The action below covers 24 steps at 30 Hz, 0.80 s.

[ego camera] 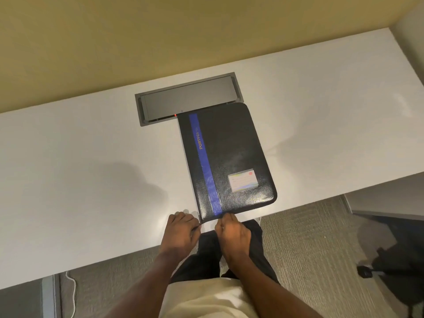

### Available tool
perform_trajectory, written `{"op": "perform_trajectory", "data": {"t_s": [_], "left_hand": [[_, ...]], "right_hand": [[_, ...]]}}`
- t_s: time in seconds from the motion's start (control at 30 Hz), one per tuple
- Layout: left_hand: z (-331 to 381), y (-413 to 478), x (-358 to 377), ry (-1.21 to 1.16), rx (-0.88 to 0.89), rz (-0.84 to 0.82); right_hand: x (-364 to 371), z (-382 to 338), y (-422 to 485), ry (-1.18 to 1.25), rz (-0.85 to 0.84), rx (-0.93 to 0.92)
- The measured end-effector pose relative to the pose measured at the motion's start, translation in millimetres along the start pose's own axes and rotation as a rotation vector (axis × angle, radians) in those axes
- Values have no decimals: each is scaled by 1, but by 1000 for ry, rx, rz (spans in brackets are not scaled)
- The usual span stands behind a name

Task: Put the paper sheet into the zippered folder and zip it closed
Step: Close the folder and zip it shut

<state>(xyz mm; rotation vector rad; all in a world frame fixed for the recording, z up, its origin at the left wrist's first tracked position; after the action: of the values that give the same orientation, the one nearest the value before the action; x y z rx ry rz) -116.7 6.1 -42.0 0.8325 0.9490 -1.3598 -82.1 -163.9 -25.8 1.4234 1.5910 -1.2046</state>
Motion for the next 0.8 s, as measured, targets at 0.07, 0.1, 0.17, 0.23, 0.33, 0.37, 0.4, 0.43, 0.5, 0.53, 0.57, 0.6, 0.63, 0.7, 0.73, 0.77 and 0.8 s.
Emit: {"op": "perform_trajectory", "data": {"t_s": [0.07, 0.1, 0.17, 0.23, 0.33, 0.37, 0.4, 0.43, 0.5, 0.53, 0.57, 0.6, 0.63, 0.7, 0.73, 0.77, 0.8], "left_hand": [[-4, 0, 1, 5, 9, 8], [-5, 0, 2, 9, 19, 12], [-7, 0, 3, 14, 42, 20], [-9, 0, 4, 19, 66, 14], [-9, 2, 2, 49, 102, -9], [-7, 3, 1, 64, 94, -6], [-4, 5, 0, 78, 72, 6], [1, 8, -1, 83, 41, 20], [18, 22, 0, 67, 29, 48], [29, 32, 2, 62, 64, 49], [43, 44, 7, 64, 111, 29], [58, 56, 13, 75, 152, -3], [73, 68, 19, 94, 178, -43], [102, 88, 33, 146, 181, -119], [114, 96, 39, 165, 169, -149], [124, 103, 45, 181, 155, -173], [131, 109, 50, 199, 141, -194]], "right_hand": [[-6, 17, 6, -15, 51, 18], [-9, 28, 10, -19, 73, 33], [-15, 50, 18, -14, 92, 90], [-20, 72, 27, -16, 99, 123], [-28, 97, 40, -4, 131, 170], [-30, 105, 44, 7, 142, 193], [-31, 111, 48, 19, 148, 212], [-31, 116, 51, 35, 151, 226], [-31, 121, 55, 63, 158, 235], [-31, 122, 55, 68, 159, 232], [-31, 123, 55, 70, 158, 224], [-31, 125, 55, 73, 156, 213], [-31, 126, 54, 75, 155, 200], [-33, 127, 53, 78, 155, 174], [-34, 128, 52, 80, 156, 161], [-35, 128, 51, 87, 156, 147], [-36, 127, 51, 98, 157, 137]]}}
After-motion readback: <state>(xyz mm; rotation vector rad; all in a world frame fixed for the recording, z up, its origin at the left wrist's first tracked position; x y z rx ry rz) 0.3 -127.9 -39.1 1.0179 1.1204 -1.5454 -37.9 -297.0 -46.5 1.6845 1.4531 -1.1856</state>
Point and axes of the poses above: each hand's wrist, its own y-axis towards the middle knuckle, its own x-axis out of the palm, z = x × y, the point moved 1 cm from there along y, towards the middle knuckle, and after that the axes turned 14 degrees about z, right-handed, at the moved point
